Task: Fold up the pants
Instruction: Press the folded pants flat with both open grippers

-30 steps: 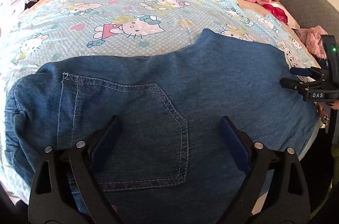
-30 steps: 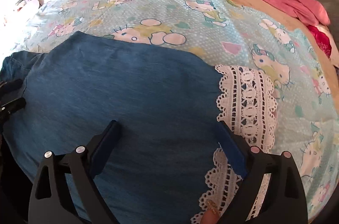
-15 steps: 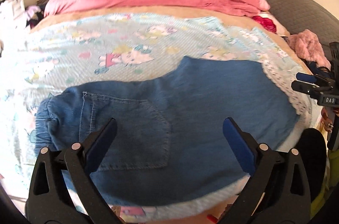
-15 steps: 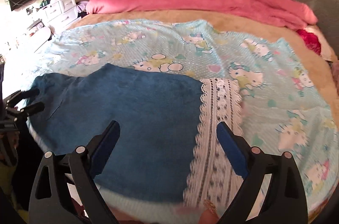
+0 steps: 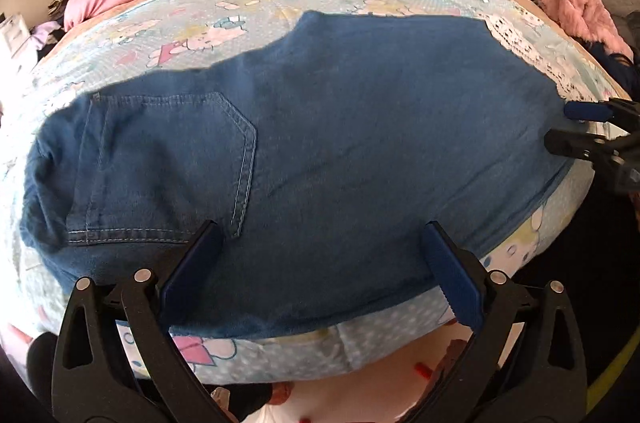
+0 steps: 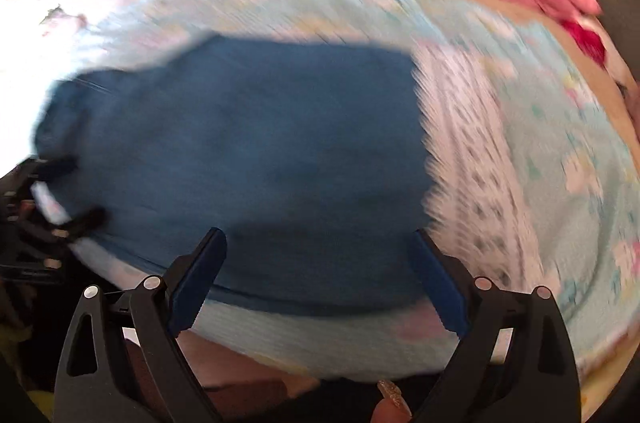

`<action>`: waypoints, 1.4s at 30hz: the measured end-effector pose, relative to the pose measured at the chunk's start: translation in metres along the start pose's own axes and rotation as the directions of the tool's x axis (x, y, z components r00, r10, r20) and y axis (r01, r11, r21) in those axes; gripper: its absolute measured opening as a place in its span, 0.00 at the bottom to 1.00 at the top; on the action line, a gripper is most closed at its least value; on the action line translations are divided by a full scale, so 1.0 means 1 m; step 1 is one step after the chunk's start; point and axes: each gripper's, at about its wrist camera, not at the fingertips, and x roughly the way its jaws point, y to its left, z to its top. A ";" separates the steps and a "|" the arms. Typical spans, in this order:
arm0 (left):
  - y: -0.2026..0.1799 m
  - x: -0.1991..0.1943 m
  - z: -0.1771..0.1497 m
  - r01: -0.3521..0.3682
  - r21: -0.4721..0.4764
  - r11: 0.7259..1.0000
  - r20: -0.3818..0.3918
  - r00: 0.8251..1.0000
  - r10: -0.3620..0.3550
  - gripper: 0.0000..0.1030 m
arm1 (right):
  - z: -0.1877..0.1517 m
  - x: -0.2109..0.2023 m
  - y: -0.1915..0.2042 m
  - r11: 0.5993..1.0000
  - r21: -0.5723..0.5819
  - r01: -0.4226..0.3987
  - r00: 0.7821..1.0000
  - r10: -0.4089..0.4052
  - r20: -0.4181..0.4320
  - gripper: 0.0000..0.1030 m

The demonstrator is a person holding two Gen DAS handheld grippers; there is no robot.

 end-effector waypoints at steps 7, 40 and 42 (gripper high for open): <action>0.006 -0.001 -0.002 0.033 -0.013 0.999 0.008 0.999 -0.033 0.91 | -0.018 -0.012 -0.020 0.998 0.058 -0.018 1.000 0.018 0.006 0.81; 0.042 0.074 0.099 0.024 -0.121 0.992 -0.049 0.998 -0.030 0.91 | 0.106 0.072 -0.036 0.999 0.043 0.000 1.000 0.000 -0.010 0.86; 0.047 0.070 0.095 0.055 -0.137 0.989 -0.010 0.998 -0.057 0.91 | 0.104 0.066 -0.041 0.998 0.057 -0.033 0.999 0.032 0.010 0.85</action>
